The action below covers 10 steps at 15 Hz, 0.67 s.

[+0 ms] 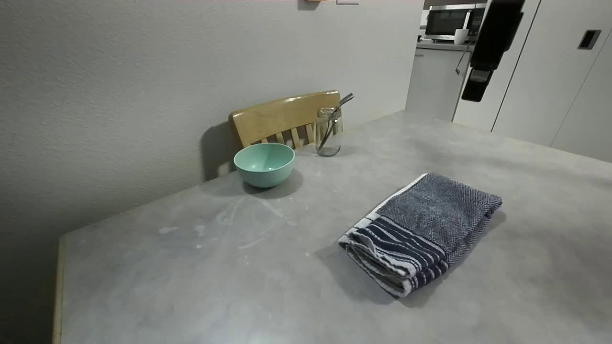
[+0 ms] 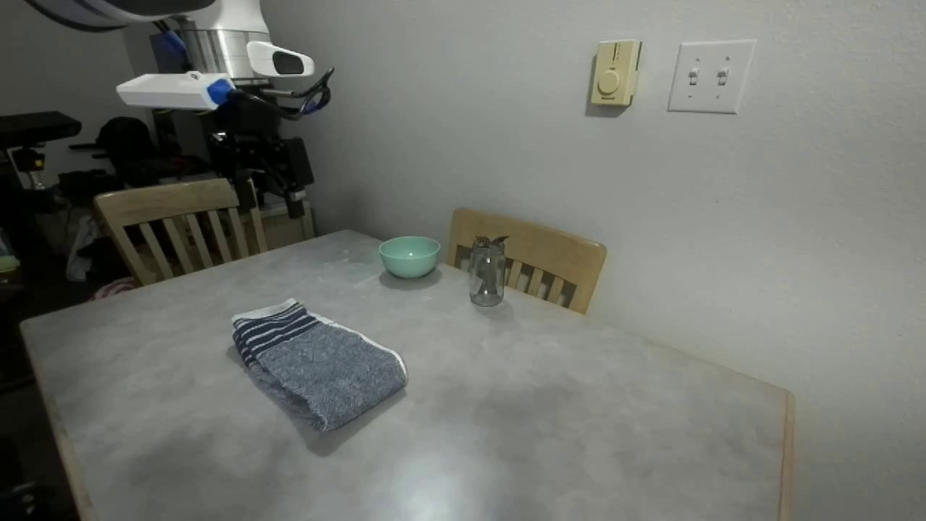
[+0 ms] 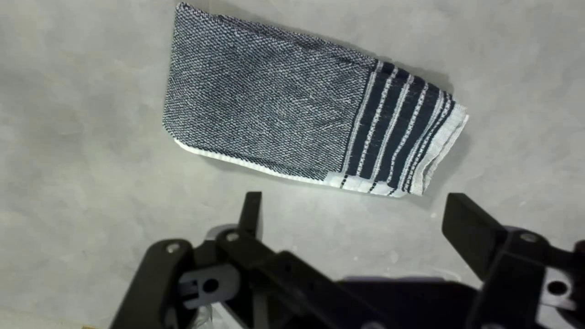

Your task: Unfold the towel once

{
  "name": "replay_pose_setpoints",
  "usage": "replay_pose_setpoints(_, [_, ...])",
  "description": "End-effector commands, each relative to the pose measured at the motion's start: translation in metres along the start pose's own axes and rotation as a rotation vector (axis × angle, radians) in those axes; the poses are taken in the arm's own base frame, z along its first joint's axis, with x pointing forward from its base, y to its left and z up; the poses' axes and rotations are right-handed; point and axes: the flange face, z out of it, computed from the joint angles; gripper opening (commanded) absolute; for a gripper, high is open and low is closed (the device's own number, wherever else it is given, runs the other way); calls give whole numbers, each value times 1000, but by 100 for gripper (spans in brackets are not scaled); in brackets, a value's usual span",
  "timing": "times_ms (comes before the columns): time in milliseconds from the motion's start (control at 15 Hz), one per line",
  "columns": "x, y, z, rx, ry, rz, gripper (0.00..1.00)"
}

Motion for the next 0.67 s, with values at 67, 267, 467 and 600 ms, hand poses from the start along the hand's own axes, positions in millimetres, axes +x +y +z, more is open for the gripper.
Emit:
replay_pose_setpoints(67, [3,0,3,3,-4,-10,100])
replay_pose_setpoints(267, [14,-8,14,12,-31,-28,100])
replay_pose_setpoints(467, [26,-23,24,-25,-35,-37,100])
replay_pose_setpoints(600, [35,-32,32,-56,-37,-30,100])
